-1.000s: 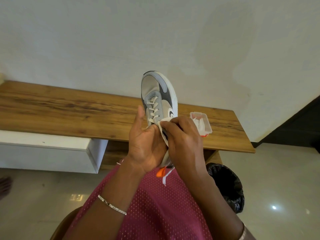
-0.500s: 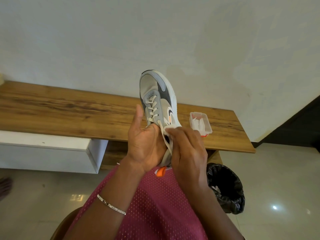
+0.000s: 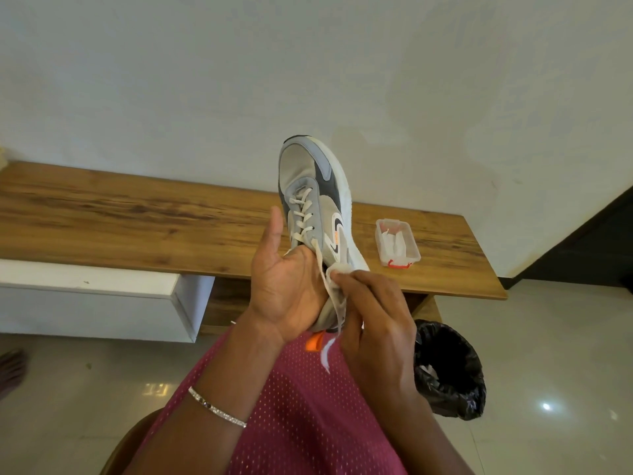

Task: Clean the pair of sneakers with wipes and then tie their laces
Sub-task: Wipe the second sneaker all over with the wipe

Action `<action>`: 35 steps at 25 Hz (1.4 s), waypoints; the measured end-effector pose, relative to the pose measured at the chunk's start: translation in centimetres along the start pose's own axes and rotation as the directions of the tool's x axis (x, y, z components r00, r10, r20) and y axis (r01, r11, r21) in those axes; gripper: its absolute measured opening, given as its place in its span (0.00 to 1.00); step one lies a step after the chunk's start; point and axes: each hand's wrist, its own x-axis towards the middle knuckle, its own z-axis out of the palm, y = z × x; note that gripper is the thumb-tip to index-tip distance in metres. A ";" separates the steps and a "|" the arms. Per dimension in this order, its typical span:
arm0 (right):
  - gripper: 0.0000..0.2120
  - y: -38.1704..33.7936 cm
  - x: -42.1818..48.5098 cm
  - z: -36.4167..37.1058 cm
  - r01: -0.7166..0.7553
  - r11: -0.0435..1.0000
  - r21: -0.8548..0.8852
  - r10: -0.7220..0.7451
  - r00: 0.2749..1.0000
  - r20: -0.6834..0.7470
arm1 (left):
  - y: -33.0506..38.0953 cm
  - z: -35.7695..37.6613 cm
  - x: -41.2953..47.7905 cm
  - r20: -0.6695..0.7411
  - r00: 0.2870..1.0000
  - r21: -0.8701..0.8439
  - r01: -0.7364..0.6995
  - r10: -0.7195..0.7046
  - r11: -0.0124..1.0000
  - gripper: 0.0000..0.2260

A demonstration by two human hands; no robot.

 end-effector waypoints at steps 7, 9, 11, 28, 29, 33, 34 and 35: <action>0.16 0.1 4.5 0.8 0.038 0.999 0.021 -0.038 0.999 0.016 | -0.4 0.5 -0.5 -0.021 0.999 -0.127 -0.032 0.030 0.991 0.37; 0.19 0.1 3.7 0.6 0.040 0.997 0.068 -0.042 0.999 0.031 | 0.0 0.2 -0.5 -0.023 0.999 -0.095 -0.050 0.048 0.994 0.38; 0.15 0.2 1.7 0.3 -0.007 0.996 0.088 0.004 0.999 0.031 | 0.5 -0.5 -0.3 -0.020 0.997 -0.062 -0.075 0.073 0.995 0.38; 0.13 1.3 4.6 1.9 -0.110 0.991 -0.079 0.111 0.994 0.006 | 0.7 -0.3 -0.6 -0.291 0.955 0.100 0.093 -0.060 0.991 0.27; 0.11 1.6 4.4 1.6 -0.109 0.989 -0.095 0.109 0.994 0.000 | 0.8 -0.5 -0.5 -0.315 0.948 0.113 0.080 -0.040 0.990 0.29; 0.12 1.7 1.1 0.6 -0.049 0.994 -0.099 0.045 0.998 -0.045 | 0.8 -0.7 -0.5 -0.354 0.935 0.150 0.053 0.004 0.987 0.30; 0.12 1.6 0.2 0.5 -0.048 0.994 -0.100 0.042 0.997 -0.058 | 0.8 -0.8 -0.5 -0.364 0.931 0.164 0.054 0.010 0.985 0.30; 0.11 1.6 -0.3 0.5 -0.050 0.994 -0.101 0.043 0.997 -0.071 | 0.8 -0.7 -0.5 -0.367 0.930 0.178 0.058 0.012 0.982 0.29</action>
